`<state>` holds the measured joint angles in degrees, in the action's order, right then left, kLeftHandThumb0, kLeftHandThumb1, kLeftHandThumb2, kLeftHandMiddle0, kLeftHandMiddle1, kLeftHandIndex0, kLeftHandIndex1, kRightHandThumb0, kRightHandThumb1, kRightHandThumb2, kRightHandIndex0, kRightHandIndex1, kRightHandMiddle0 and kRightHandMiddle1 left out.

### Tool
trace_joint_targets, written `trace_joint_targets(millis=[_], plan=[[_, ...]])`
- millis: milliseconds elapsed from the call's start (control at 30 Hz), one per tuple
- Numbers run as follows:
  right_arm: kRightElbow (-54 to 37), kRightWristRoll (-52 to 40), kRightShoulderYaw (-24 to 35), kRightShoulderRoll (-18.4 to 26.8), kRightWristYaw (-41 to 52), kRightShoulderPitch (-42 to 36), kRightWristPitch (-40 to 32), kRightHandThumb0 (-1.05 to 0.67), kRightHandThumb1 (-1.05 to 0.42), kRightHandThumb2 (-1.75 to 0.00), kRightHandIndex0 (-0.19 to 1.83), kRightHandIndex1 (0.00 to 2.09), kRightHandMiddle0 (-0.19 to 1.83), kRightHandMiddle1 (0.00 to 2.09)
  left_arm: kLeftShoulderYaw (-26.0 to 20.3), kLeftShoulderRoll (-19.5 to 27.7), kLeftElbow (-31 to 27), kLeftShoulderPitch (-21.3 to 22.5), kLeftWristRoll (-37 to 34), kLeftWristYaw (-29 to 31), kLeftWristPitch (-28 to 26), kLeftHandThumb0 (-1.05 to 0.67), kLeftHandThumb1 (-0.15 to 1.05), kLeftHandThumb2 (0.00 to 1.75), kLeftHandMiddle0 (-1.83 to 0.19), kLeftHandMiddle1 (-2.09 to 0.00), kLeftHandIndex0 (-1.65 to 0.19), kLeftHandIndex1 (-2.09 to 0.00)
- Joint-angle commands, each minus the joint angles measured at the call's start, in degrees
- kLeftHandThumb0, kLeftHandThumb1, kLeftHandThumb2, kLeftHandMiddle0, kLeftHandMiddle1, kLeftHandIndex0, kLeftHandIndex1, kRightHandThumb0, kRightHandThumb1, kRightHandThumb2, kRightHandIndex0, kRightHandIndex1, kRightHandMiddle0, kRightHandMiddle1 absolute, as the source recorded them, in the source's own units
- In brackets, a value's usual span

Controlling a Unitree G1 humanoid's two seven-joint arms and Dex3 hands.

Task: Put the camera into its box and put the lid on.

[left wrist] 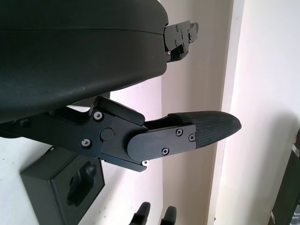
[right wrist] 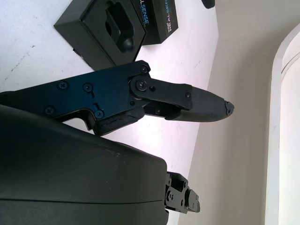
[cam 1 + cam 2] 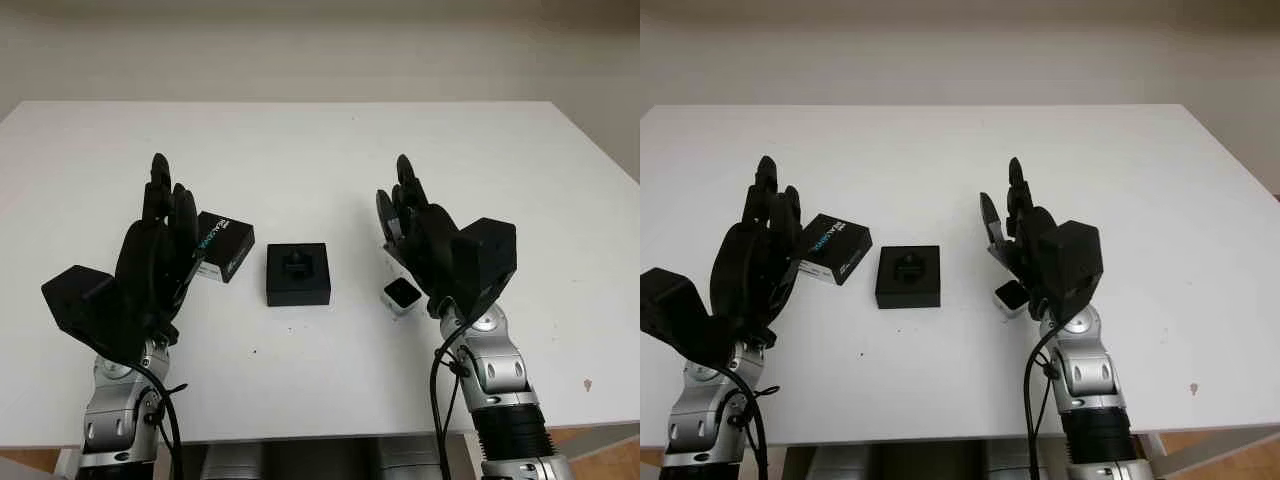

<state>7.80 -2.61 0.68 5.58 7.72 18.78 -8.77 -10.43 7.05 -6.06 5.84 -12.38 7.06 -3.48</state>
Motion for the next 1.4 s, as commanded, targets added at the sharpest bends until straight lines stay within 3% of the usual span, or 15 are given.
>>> trace_joint_targets(millis=[0,300,433,567,667,833,1033,1167,1367], plan=[[-0.90,0.05,0.03,0.16,0.05,-0.31,0.55,-0.74,-1.05,-0.56,-0.19,0.00,-0.19,0.02,0.16,-0.09,-1.25,-0.83,0.24,-0.05,0.42,-0.73,1.05,0.60,0.19,0.00,0.19,0.00],[0.12,-0.35,0.25,0.69,0.92,0.56,-0.01,-0.74,-1.05,-0.56,-0.19,0.00,-0.19,0.02,0.40,0.21,-1.01,-0.69,0.50,-0.01,0.17,-0.74,1.05,0.60,0.19,0.00,0.19,0.00],[-0.44,-1.40,1.77,2.78,2.84,1.80,0.71,-0.73,-1.05,-0.46,-0.15,0.04,-0.13,0.06,0.47,0.03,-0.69,-0.39,0.61,-0.03,0.31,-0.74,1.05,0.60,0.19,0.00,0.19,0.00],[-1.17,-1.69,2.96,10.10,9.96,5.02,2.30,-0.69,-1.02,-0.16,0.09,0.14,0.09,0.14,0.59,0.18,-0.40,-0.17,0.40,0.55,0.52,-0.74,1.05,0.61,0.19,0.00,0.19,0.00],[-1.35,-2.08,3.31,15.53,16.12,7.70,3.39,-0.62,-0.92,-0.06,0.17,0.16,0.18,0.17,0.70,0.25,-0.44,-0.18,0.48,0.76,0.55,-0.75,1.05,0.61,0.19,0.00,0.19,0.00],[-2.90,3.73,0.94,25.96,23.52,11.10,8.65,-0.62,-0.83,-0.03,0.25,0.18,0.24,0.19,0.72,0.16,-0.23,-0.03,0.55,0.84,0.71,-0.75,1.05,0.61,0.19,0.00,0.19,0.00],[-4.26,12.86,-2.48,35.20,27.98,10.62,18.66,-0.64,-0.78,-0.05,0.25,0.13,0.31,0.14,0.76,0.30,-0.05,0.30,0.38,1.10,0.53,-0.75,1.05,0.61,0.19,0.00,0.19,0.00],[-5.67,16.35,-4.32,39.30,31.42,9.01,21.44,-0.62,-0.78,-0.05,0.25,0.10,0.29,0.10,0.61,0.35,0.02,0.36,0.18,1.26,0.25,-0.75,1.05,0.60,0.19,0.00,0.19,0.00],[-10.54,22.41,-7.00,42.13,34.82,6.54,18.02,-0.52,-0.79,-0.06,0.21,0.07,0.25,0.06,0.55,0.43,-0.13,0.40,0.28,1.07,-0.15,-0.75,1.05,0.60,0.19,0.00,0.19,0.00]])
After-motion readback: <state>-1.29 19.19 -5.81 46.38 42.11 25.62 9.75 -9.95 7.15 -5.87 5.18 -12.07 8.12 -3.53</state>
